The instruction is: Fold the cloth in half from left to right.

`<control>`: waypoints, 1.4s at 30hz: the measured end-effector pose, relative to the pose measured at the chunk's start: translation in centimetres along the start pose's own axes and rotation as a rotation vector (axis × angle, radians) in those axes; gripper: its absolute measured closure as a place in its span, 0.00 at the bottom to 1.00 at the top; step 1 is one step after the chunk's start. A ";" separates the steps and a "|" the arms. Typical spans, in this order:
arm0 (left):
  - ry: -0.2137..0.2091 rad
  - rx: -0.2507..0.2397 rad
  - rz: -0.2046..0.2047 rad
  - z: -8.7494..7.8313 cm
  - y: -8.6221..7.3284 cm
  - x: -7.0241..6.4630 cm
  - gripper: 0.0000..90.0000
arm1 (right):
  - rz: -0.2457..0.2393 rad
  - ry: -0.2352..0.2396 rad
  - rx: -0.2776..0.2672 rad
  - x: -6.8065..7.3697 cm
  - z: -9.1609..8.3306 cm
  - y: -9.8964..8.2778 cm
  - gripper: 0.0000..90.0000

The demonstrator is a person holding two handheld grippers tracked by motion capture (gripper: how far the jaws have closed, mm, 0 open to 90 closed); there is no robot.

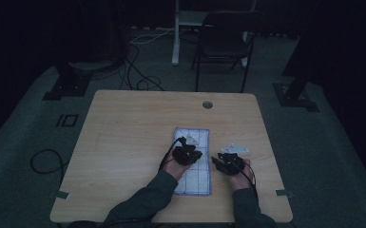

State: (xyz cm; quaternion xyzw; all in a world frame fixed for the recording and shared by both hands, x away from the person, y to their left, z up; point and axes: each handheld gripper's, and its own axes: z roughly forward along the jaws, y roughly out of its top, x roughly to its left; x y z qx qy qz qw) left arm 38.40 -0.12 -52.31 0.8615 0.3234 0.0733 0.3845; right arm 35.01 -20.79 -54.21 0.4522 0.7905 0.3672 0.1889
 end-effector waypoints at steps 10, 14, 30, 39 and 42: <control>0.000 0.019 -0.002 0.7 -0.3 -0.1 0.96 | -0.005 0.004 0.008 0.1 0.1 0.0 0.71; -0.013 0.017 -0.004 0.5 -0.2 -0.3 0.86 | -0.006 0.003 0.011 0.1 0.1 0.0 0.71; 0.016 -0.073 0.002 -4.6 0.6 -0.4 0.70 | -0.008 0.001 0.012 0.1 0.1 0.0 0.69; 0.063 -0.123 -0.061 -7.7 -0.9 1.9 0.69 | -0.011 0.002 0.013 0.2 0.1 -0.1 0.68; 0.084 -0.126 -0.092 -8.4 -1.8 2.9 0.69 | -0.014 0.003 0.016 0.3 0.2 -0.1 0.68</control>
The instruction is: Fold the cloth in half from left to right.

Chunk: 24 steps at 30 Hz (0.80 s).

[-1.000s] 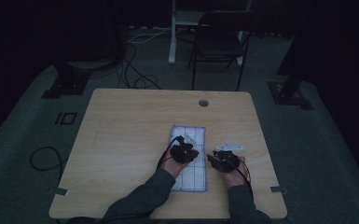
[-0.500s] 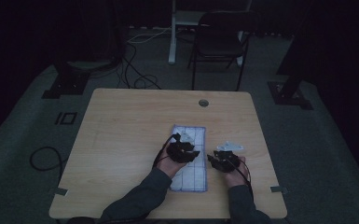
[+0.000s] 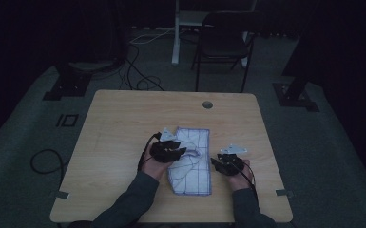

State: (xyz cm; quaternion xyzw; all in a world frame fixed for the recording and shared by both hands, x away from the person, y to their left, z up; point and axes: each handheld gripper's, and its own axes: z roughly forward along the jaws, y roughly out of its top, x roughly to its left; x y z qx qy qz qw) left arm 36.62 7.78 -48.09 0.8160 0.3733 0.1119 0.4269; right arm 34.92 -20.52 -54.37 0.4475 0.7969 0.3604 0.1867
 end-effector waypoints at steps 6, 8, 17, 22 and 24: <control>0.034 0.011 -0.036 -0.8 -1.7 1.6 0.68 | 0.000 0.000 0.000 0.1 0.0 0.0 0.68; 0.042 0.014 -0.049 -0.9 -2.3 2.0 0.68 | 0.000 0.000 0.001 0.1 0.0 0.0 0.68; 0.062 0.052 -0.088 -0.4 -4.9 3.0 0.68 | 0.002 -0.001 -0.001 0.1 0.0 0.0 0.68; 0.058 0.079 -0.088 0.2 -5.9 2.9 0.68 | 0.004 -0.002 -0.001 0.0 -0.1 -0.1 0.68; 0.059 0.095 -0.082 0.6 -6.3 2.8 0.68 | 0.005 -0.003 -0.001 0.0 -0.1 -0.1 0.68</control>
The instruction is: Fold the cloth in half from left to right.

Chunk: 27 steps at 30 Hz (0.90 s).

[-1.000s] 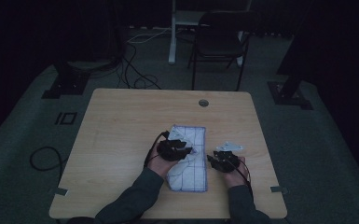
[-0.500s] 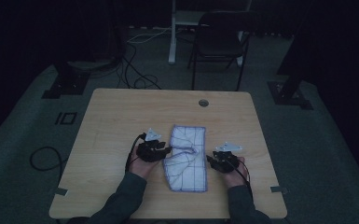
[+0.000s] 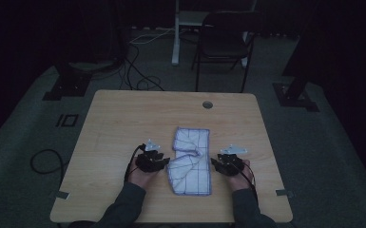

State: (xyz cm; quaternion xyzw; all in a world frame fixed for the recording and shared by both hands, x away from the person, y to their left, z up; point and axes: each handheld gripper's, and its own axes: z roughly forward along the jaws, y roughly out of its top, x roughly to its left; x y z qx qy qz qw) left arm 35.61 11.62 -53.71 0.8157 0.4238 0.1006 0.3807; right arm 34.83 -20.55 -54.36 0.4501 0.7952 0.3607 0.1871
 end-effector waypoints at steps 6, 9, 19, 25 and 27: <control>0.048 -0.002 0.050 0.3 -0.2 -0.9 0.70 | 0.001 -0.007 0.001 0.0 0.0 0.0 0.67; 0.055 -0.007 0.069 0.3 -0.4 -1.5 0.73 | 0.001 -0.008 0.000 0.0 0.0 0.0 0.67; -0.003 0.014 0.023 0.4 -0.3 -1.7 0.96 | -0.004 -0.007 0.003 0.1 0.1 0.0 0.67; -0.032 0.004 -0.003 0.2 -0.4 -1.6 0.99 | 0.004 -0.008 -0.001 -0.1 0.0 -0.1 0.67; -0.042 -0.011 -0.004 -0.1 -0.4 -1.7 0.99 | 0.005 -0.008 -0.002 -0.1 0.0 -0.1 0.67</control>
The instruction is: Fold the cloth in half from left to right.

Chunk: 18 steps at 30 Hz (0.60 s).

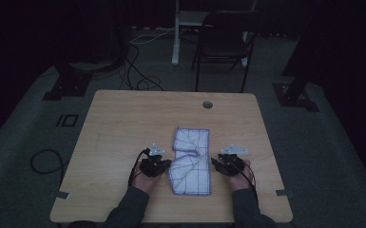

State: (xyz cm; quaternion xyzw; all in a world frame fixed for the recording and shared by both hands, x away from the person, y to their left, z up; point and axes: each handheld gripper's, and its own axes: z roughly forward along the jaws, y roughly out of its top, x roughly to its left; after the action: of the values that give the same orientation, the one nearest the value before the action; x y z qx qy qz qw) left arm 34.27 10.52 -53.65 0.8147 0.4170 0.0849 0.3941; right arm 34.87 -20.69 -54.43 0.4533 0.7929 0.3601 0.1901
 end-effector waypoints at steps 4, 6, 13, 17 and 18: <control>-0.019 -0.018 0.007 -0.6 0.3 -0.3 0.99 | -0.001 -0.001 0.000 0.0 0.0 0.0 0.67; -0.029 -0.032 0.010 -1.0 0.6 -0.6 0.99 | 0.000 -0.001 0.000 0.0 0.0 0.0 0.67; -0.068 -0.063 0.030 -1.7 1.1 -1.6 0.99 | 0.005 -0.005 -0.003 -0.1 -0.1 0.0 0.66; -0.104 -0.068 0.052 -1.8 1.3 -2.8 0.99 | 0.007 -0.006 -0.006 -0.2 -0.1 0.0 0.66; -0.111 -0.067 0.057 -1.7 1.3 -3.0 0.99 | 0.008 -0.007 -0.007 -0.2 -0.1 0.0 0.66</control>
State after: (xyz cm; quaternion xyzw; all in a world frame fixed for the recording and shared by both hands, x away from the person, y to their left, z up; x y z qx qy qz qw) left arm 32.32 8.82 -50.99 0.8159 0.3681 0.0649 0.4411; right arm 34.88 -20.92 -54.33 0.4571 0.7892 0.3619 0.1930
